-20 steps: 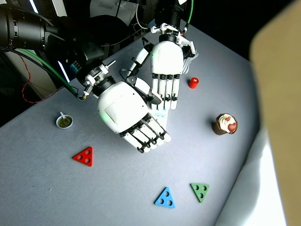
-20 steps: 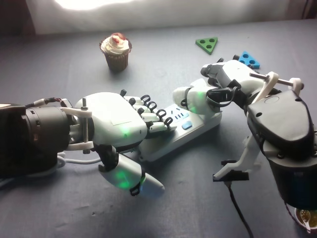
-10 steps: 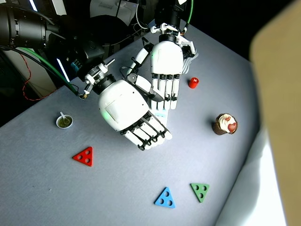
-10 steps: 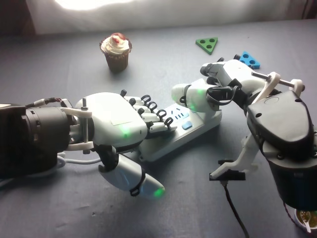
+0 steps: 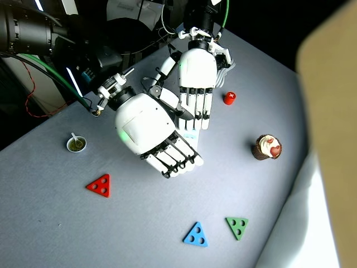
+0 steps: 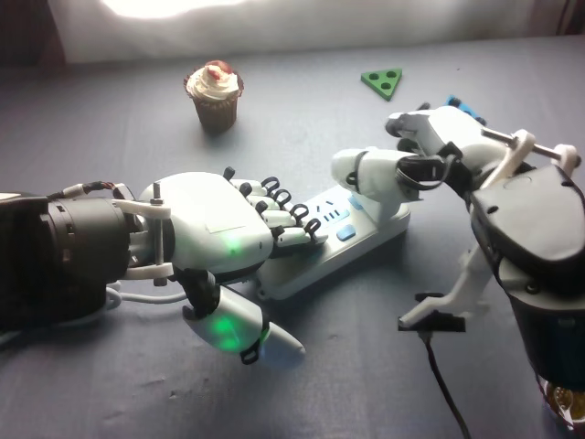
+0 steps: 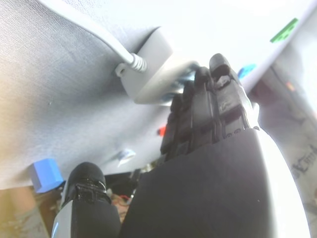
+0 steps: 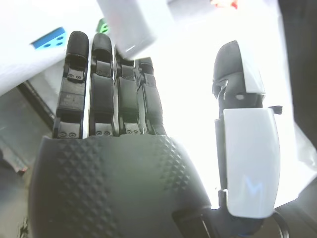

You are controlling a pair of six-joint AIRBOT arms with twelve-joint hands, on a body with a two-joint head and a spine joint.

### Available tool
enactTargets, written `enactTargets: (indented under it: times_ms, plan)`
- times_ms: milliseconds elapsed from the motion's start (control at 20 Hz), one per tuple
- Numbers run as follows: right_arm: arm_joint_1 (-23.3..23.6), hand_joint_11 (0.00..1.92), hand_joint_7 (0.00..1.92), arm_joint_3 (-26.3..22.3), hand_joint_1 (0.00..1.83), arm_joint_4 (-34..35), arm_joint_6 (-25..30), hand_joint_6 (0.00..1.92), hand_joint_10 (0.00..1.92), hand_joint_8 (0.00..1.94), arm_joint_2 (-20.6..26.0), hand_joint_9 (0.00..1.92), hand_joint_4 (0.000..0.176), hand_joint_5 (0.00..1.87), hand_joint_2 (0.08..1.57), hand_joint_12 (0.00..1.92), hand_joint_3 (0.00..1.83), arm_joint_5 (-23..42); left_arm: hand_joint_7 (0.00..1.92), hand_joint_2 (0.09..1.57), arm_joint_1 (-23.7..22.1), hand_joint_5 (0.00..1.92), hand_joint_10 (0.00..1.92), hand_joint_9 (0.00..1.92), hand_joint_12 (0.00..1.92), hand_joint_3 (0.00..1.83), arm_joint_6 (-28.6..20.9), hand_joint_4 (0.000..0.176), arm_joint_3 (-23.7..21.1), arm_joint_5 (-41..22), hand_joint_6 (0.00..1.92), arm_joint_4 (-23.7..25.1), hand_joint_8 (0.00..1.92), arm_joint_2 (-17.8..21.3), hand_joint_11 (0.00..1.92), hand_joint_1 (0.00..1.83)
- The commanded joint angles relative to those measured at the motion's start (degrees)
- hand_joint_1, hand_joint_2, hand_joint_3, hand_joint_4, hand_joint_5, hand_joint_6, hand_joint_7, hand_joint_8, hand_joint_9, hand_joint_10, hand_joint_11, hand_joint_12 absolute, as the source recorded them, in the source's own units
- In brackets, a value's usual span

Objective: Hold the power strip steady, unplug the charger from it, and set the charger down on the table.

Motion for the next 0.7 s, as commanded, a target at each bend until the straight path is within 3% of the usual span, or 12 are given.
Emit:
enactTargets:
  times_ms: [0,650]
  plan:
    - [0.02,0.23,0.44,-0.03,0.67,-4.81,0.58,0.0,0.0,0.0,0.59,0.43,0.0,0.35,1.08,0.49,0.0,2.11,0.18,1.01,0.52,0.13,0.0,0.17,0.2,0.0,-0.15,0.0,-0.6,-2.79,0.0,0.09,0.0,-0.45,0.13,0.0]
    - [-1.13,0.19,0.41,5.22,0.65,-7.29,0.56,0.01,0.0,0.0,-3.06,0.4,0.0,0.35,1.11,0.52,0.01,0.21,0.2,1.02,0.57,0.16,0.0,0.19,0.19,0.0,-0.15,0.0,-0.64,-2.84,0.0,0.07,0.0,-0.35,0.09,0.0]
